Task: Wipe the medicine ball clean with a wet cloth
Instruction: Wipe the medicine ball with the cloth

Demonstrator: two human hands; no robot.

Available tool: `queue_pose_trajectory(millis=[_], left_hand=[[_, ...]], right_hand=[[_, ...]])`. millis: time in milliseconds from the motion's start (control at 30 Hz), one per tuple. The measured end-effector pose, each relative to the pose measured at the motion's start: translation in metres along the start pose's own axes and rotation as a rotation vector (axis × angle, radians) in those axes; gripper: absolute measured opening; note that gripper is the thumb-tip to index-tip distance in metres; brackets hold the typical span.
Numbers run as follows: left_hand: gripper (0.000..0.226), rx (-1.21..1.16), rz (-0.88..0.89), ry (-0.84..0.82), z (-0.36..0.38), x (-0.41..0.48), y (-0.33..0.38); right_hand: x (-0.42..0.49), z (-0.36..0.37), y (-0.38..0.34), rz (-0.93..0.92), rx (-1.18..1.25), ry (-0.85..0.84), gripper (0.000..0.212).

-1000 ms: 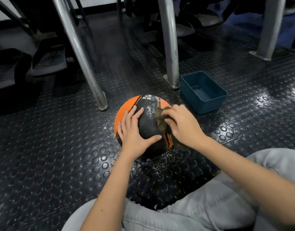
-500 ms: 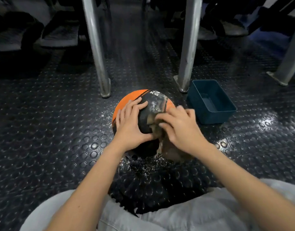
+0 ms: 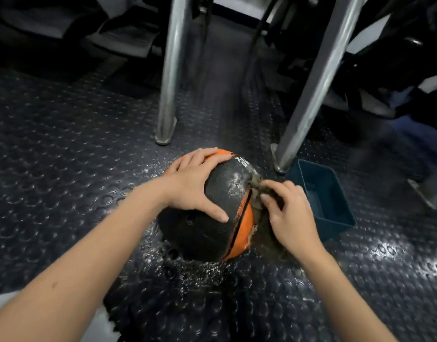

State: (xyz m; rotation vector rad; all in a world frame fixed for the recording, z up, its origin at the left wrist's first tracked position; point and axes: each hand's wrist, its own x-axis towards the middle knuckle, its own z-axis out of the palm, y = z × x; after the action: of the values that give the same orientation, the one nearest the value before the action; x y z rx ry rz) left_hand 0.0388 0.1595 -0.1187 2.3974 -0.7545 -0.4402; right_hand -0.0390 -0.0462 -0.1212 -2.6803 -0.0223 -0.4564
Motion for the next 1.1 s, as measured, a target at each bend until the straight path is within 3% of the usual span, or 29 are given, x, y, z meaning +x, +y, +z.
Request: queue_pose_trajectory(millis=[200,400,567,733,800,967,1100], left_hand=[[0.120,-0.003,0.006,-0.009,-0.006,0.002,-0.001],[0.120,0.002,0.002,0.013,0.000,0.001,0.008],[0.125,0.004,0.028,0.090,0.008,0.000,0.007],[0.122,0.007,0.004,0.032,0.004,-0.006,0.011],[0.119,-0.002,0.004,0.054,0.004,-0.006,0.011],[0.126,-0.001,-0.005,0.045,0.002,-0.007,0.004],[0.119,0.002,0.008,0.004,0.002,-0.008,0.011]], right_hand=[[-0.005,-0.001,-0.018,-0.157,0.054,-0.041,0.020],[0.011,-0.001,-0.005,0.097,0.063,0.039,0.021],[-0.016,0.005,-0.045,-0.131,0.092,-0.050,0.022],[0.015,-0.001,0.008,0.208,-0.004,-0.025,0.023],[0.007,0.002,0.001,0.194,0.052,0.005,0.023],[-0.009,0.004,-0.033,-0.073,0.068,0.010,0.018],[0.009,0.007,0.006,0.158,0.058,0.024,0.022]])
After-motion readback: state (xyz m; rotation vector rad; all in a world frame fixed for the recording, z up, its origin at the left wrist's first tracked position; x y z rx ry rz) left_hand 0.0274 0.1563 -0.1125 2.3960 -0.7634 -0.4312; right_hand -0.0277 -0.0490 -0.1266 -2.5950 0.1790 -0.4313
